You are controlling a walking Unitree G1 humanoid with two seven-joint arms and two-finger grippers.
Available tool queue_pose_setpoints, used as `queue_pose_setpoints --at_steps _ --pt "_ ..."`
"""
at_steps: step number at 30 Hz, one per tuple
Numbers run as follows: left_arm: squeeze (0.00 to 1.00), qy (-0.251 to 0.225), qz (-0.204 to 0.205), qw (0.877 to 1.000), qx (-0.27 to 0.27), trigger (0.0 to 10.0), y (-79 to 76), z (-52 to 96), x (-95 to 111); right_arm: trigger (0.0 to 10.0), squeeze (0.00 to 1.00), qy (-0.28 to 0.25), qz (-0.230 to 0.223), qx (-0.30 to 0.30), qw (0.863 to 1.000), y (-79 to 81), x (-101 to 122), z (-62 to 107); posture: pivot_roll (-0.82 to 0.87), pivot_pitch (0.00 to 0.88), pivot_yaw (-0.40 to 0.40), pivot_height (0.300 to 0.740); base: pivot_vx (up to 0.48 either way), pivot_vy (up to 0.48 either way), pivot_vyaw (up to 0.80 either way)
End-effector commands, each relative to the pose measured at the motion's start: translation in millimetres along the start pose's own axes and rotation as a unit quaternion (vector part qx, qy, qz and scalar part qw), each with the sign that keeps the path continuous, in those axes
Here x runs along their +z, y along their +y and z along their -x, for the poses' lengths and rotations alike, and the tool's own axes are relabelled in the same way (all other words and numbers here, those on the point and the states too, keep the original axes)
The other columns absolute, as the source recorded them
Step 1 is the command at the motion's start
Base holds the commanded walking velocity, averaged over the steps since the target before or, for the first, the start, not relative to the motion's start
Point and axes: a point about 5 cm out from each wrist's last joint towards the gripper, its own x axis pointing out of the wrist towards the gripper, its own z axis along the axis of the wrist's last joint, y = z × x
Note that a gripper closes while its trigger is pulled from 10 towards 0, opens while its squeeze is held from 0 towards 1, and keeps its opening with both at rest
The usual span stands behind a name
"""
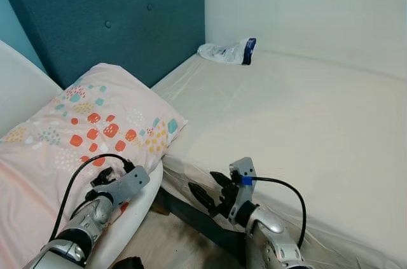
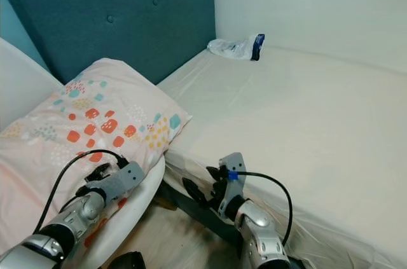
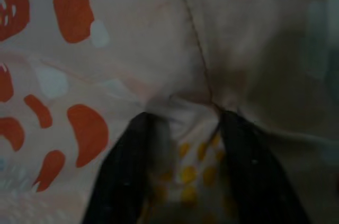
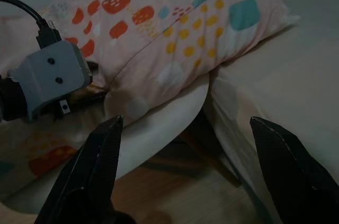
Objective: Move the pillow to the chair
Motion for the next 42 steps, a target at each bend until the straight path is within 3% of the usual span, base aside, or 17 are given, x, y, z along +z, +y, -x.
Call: queue_pose_setpoints --at_steps 1,5,11,12,14,17,20,25,42 --pt "0.0 0.043 -0.002 0.999 0.007 0.0 4.5 2.6 -18 10.0 0.0 -0.003 -0.006 -0.003 1.0 1.0 1 0.7 -0.12 0.055 0.023 0.49 0.0 0.0 0.0" --pt "0.0 0.075 -0.007 0.996 0.042 0.0 23.4 2.5 -32 10.0 0.0 -0.008 -0.006 -0.007 1.0 -0.3 5 1.0 -0.12 0.056 0.023 0.49 0.0 0.0 0.0" --pt "0.0 0.101 -0.018 0.993 0.065 0.0 38.4 5.4 -49 10.0 0.0 -0.01 -0.005 -0.009 1.0 -0.6 7 0.6 -0.12 0.055 0.025 0.49 0.0 0.0 0.0" --pt "0.0 0.123 -0.027 0.989 0.078 0.0 47.4 9.8 -63 10.0 0.0 -0.011 -0.004 -0.009 1.0 -0.4 8 0.4 -0.12 0.054 0.024 0.49 0.0 0.0 0.0" --pt "0.0 0.132 -0.031 0.987 0.083 0.0 50.6 11.7 -68 10.0 0.0 -0.011 -0.004 -0.009 1.0 -0.2 8 0.4 -0.12 0.054 0.025 0.49 0.0 0.0 0.0" --pt "0.0 0.172 -0.043 0.979 0.099 0.0 61.1 22.0 -92 10.0 0.0 -0.011 -0.004 -0.01 1.0 0.3 9 0.6 -0.12 0.05 0.026 0.49 0.0 0.0 0.0" --pt "0.0 0.18 -0.045 0.977 0.102 0.0 62.8 24.1 -96 10.0 0.0 -0.011 -0.004 -0.01 1.0 0.3 9 0.7 -0.12 0.05 0.026 0.49 0.0 0.0 0.0" --pt "0.0 0.243 -0.055 0.961 0.118 0.0 72.0 44.5 -131 10.0 0.0 -0.009 -0.004 -0.011 1.0 -1.5 10 0.5 -0.11 0.038 0.024 0.49 0.0 0.0 0.0" --pt "0.0 0.317 -0.037 0.941 0.111 0.0 67.3 70.3 -166 10.0 0.0 0.003 -0.003 -0.007 1.0 -1.2 7 -0.3 -0.09 0.039 0.026 0.49 0.0 0.0 0.0"
